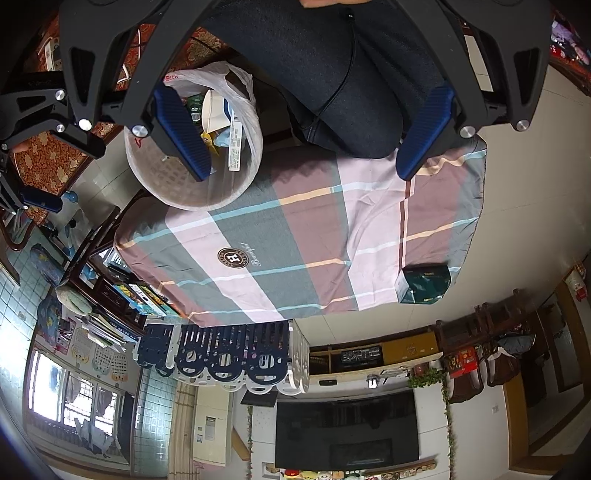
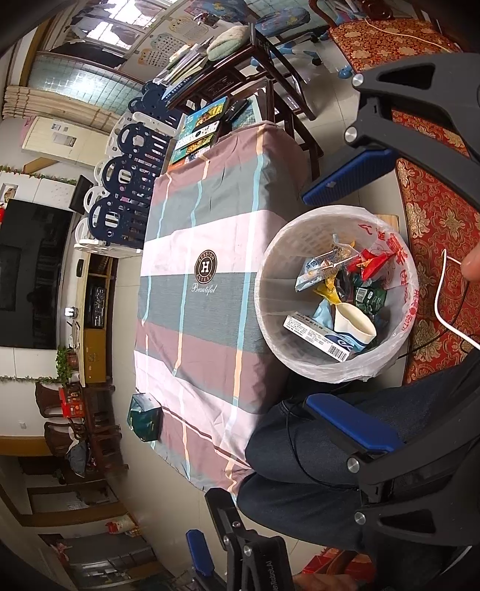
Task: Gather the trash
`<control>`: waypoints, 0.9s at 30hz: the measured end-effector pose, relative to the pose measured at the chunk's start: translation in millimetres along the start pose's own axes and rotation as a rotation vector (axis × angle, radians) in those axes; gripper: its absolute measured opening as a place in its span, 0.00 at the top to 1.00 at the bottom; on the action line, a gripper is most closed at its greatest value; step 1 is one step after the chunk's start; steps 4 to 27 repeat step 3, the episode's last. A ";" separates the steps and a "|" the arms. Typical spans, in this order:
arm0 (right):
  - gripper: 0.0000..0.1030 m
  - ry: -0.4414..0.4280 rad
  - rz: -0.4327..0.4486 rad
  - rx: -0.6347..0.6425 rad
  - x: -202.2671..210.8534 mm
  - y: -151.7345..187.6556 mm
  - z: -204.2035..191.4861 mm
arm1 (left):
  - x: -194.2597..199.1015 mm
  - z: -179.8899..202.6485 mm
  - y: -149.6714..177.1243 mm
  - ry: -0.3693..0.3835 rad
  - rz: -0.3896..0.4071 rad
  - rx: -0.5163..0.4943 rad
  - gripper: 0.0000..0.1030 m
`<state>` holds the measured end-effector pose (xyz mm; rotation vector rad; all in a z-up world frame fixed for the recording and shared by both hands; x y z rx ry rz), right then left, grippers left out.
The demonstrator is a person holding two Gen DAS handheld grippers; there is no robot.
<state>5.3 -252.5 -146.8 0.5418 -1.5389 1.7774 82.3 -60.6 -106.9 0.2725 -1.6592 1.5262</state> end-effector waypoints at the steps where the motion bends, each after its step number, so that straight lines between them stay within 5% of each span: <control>1: 0.04 -0.002 -0.006 -0.009 -4.1 0.1 0.7 | -3.9 -2.3 -0.1 -0.004 -0.008 0.002 0.03; 27: 0.04 -0.013 -0.017 -0.022 -12.5 -2.9 0.6 | -10.9 -7.8 -0.9 -0.009 -0.018 0.007 0.03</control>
Point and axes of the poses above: each gripper's, at about its wrist camera, not at the fingertips, and x roughly against the way its jaws point, z to its right, y to its underside, the point moved 3 cm from there along -x, roughly the way its jaws point, and after that the axes turned 9 degrees about y, right-handed, at the moved point
